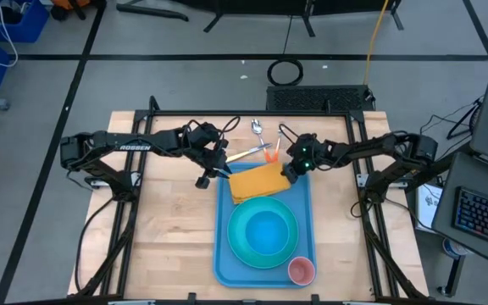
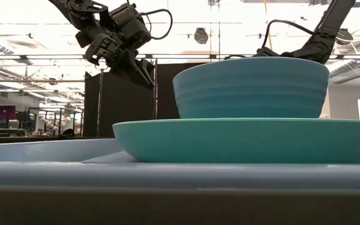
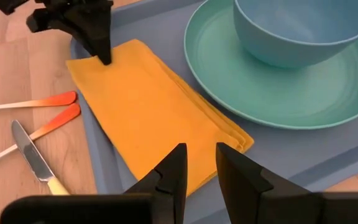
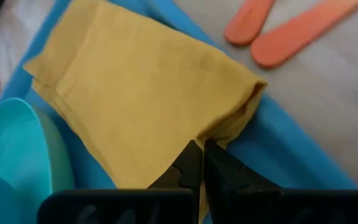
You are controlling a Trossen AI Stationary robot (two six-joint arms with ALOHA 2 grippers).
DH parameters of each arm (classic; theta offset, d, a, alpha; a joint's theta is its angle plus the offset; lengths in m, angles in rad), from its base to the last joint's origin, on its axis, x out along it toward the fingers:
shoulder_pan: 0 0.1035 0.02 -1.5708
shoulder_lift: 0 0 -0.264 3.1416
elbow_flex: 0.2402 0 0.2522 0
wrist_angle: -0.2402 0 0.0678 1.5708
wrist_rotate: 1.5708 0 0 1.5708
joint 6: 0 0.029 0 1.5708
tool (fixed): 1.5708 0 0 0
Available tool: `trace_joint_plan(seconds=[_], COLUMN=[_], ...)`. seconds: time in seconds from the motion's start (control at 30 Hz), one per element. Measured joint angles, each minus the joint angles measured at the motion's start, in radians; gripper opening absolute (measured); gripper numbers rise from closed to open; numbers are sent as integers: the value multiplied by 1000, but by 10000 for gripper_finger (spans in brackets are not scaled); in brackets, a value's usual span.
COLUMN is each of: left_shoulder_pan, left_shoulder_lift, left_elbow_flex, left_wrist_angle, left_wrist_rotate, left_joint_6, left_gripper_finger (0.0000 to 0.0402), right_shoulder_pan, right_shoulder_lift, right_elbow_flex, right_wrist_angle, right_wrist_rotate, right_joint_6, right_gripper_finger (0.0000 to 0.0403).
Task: Set up tray
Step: Put the yellow napkin top the left of the light blue plate on the blue serving tray
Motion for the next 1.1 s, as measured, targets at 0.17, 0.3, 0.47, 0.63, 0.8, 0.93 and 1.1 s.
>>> trace_joint_plan(seconds=[0.17, 0.3, 0.47, 0.63, 0.8, 0.93, 1.1], left_shoulder_pan=[0, 0, 0, 0, -1, -1, -1], left_shoulder_lift=[0, 0, 0, 0, 0, 0, 0], left_elbow_flex=[0, 0, 0, 0, 0, 0, -1], left_wrist_angle=[1, 1, 1, 1, 1, 1, 3], left_wrist_rotate=[0, 0, 0, 1, 1, 1, 1], left_joint_6=[0, 0, 0, 0, 0, -1, -1], left_gripper_finger=[90, 90, 90, 90, 90, 90, 90], right_shoulder_pan=[24, 46, 74, 105, 136, 162, 180], right_shoulder_lift=[0, 0, 0, -1, -3, -3, -45], right_elbow_flex=[-9, -9, -9, -7, -5, -5, -8], right_wrist_angle=[0, -4, -33, -60, -101, -106, -144], right_wrist_rotate=[5, 4, 5, 36, 86, 101, 115], right_joint_6=[21, 46, 84, 122, 156, 167, 165], right_gripper_finger=[0, 0, 0, 0, 0, 0, 0])
